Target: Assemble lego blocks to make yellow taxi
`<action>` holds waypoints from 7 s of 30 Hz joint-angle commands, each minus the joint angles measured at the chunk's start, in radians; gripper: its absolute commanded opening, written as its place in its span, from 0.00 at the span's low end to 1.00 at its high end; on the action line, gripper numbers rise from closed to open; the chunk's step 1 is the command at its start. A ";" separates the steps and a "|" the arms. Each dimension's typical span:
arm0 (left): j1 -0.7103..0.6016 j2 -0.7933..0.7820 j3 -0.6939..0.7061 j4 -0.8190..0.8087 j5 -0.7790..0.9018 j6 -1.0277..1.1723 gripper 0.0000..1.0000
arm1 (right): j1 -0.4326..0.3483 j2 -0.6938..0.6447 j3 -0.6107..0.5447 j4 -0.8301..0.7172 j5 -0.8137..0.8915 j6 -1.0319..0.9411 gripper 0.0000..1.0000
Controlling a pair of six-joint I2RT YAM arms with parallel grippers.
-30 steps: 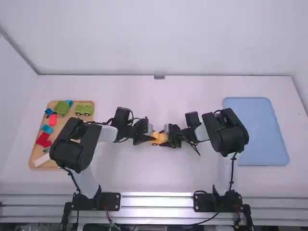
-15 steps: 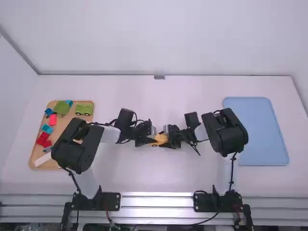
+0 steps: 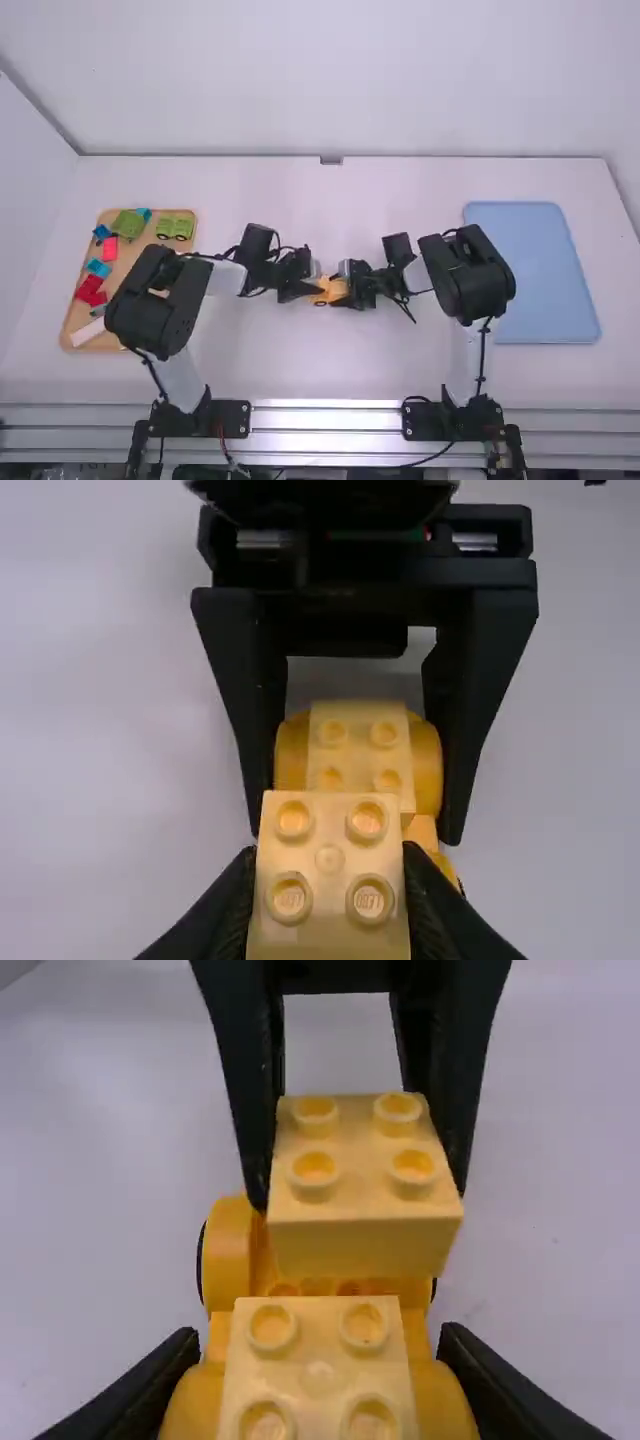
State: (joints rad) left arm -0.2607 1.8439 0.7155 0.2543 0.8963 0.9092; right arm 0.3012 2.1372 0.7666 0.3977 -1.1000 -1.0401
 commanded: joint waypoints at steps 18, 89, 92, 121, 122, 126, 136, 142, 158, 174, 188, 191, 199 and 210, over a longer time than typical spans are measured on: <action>-0.014 0.013 0.004 -0.033 0.012 0.049 0.02 | 0.008 0.012 0.006 0.006 -0.013 0.014 0.46; -0.046 0.023 0.007 -0.034 -0.017 0.022 0.59 | 0.006 0.012 0.006 -0.009 -0.025 0.003 0.46; -0.034 0.013 0.021 -0.040 -0.015 0.005 0.62 | 0.008 0.012 0.007 -0.009 -0.026 0.003 0.46; -0.037 0.031 0.013 -0.084 -0.050 -0.051 0.02 | 0.008 0.012 0.007 -0.009 -0.026 0.003 0.47; -0.037 0.039 0.013 -0.090 -0.048 -0.053 0.02 | 0.007 0.012 0.007 -0.009 -0.026 0.003 0.47; -0.047 0.064 0.013 -0.132 -0.064 -0.045 0.02 | 0.007 0.012 0.007 -0.005 -0.026 0.003 0.47; -0.041 0.080 0.018 -0.186 -0.203 -0.056 0.02 | 0.007 0.012 0.008 0.010 -0.025 0.003 0.47; -0.032 0.007 0.107 -0.231 -0.113 -0.038 0.02 | 0.006 0.012 0.007 0.010 0.000 0.003 0.47; 0.068 -0.262 0.285 -0.381 -0.257 -0.175 0.99 | 0.000 0.012 0.065 -0.022 0.132 0.022 0.47; 0.098 -0.264 0.274 -0.385 -0.366 -0.292 0.99 | -0.002 -0.050 0.141 -0.262 0.160 -0.029 0.98; 0.098 -0.267 0.278 -0.377 -0.513 -0.468 0.99 | -0.055 -0.478 0.243 -0.807 0.515 0.018 0.98; 0.098 -0.288 0.298 -0.399 -0.688 -0.686 0.99 | -0.061 -0.535 0.241 -0.803 0.562 0.053 0.98; 0.098 -0.430 0.345 -0.584 -1.157 -1.004 0.99 | -0.038 -0.574 0.241 -0.731 0.578 0.045 0.98; 0.304 -0.450 0.451 -0.748 -1.160 -1.078 0.99 | 0.030 -0.574 0.241 -0.643 0.629 0.048 0.98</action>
State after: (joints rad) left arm -0.0319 1.3788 1.1103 -0.4721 -0.3187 -0.1402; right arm 0.3210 1.5818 0.9936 -0.2459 -0.4995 -0.9977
